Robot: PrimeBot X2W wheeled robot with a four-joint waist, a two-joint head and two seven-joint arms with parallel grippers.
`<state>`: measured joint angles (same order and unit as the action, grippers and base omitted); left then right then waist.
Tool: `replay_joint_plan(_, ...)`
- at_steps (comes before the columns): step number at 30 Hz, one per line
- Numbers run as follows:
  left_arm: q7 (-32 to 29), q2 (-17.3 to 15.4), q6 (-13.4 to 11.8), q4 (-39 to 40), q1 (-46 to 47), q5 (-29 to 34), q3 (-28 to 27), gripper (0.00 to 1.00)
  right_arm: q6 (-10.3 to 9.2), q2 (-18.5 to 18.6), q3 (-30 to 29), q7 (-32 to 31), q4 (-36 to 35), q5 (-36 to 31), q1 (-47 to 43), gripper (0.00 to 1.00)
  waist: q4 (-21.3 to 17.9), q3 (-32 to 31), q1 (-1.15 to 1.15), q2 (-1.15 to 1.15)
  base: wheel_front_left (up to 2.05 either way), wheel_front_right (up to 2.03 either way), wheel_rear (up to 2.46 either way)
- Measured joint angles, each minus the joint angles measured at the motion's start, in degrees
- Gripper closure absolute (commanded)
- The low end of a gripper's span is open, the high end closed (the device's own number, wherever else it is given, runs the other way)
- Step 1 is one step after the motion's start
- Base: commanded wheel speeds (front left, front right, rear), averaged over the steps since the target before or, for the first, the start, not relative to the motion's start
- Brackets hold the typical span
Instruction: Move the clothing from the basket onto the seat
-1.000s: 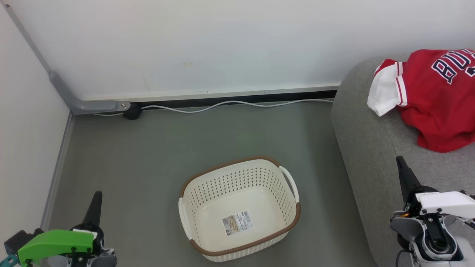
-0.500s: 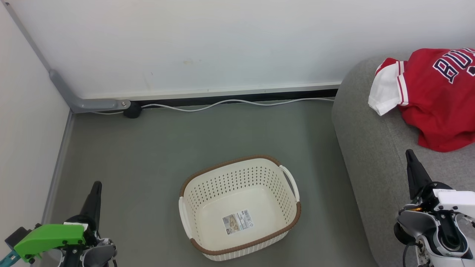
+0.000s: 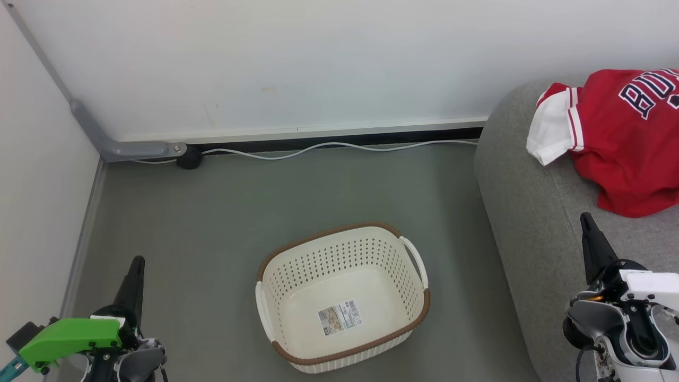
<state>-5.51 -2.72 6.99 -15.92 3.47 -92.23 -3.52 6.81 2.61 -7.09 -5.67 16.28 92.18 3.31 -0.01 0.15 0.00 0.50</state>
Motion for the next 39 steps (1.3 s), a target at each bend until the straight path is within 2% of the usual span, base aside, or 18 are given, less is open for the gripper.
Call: replay_joint_plan(39,0.0,0.0,0.0,-0.2,0.0,0.0,-0.1,1.00,0.00,0.0,-0.1,0.0,-0.1,0.0,0.0,1.00,0.0,0.0,0.00,0.00,0.00,0.00,0.00)
